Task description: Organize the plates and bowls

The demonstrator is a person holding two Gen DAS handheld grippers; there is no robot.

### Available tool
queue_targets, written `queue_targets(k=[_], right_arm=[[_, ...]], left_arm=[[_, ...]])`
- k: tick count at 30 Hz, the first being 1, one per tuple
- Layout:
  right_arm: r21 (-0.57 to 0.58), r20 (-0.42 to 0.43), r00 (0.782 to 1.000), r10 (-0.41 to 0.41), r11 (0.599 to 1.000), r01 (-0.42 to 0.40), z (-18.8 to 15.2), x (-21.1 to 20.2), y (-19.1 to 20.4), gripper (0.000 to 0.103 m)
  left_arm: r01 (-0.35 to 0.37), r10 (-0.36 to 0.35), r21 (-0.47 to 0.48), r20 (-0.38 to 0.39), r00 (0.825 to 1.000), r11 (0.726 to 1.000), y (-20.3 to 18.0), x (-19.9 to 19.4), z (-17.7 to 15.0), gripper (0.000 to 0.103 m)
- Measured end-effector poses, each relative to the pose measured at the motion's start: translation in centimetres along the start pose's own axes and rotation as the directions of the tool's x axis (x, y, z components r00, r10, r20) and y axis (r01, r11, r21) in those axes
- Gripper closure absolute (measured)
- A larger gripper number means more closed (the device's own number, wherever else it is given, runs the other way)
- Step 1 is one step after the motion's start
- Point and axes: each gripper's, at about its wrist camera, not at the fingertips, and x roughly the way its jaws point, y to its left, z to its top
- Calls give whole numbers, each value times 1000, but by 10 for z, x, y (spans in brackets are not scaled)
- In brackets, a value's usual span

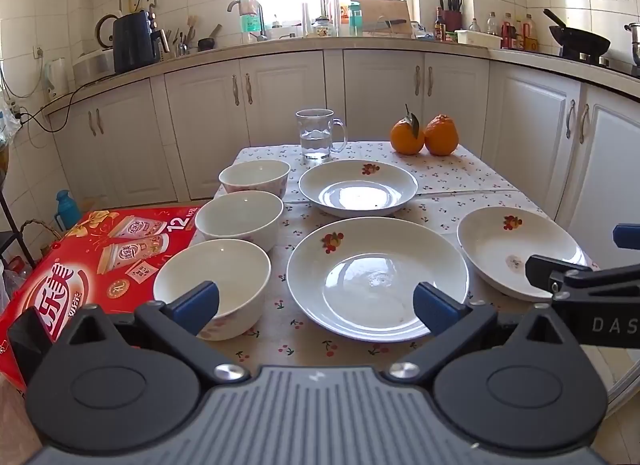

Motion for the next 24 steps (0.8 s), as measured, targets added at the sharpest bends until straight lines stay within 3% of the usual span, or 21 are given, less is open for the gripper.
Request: queue_targets(k=[24], right_arm=[[-4, 2, 1000, 4, 1000, -4, 0, 0, 0, 0]], left_arm=[[-1, 1, -6, -8, 1000, 1000, 0, 0, 0, 1]])
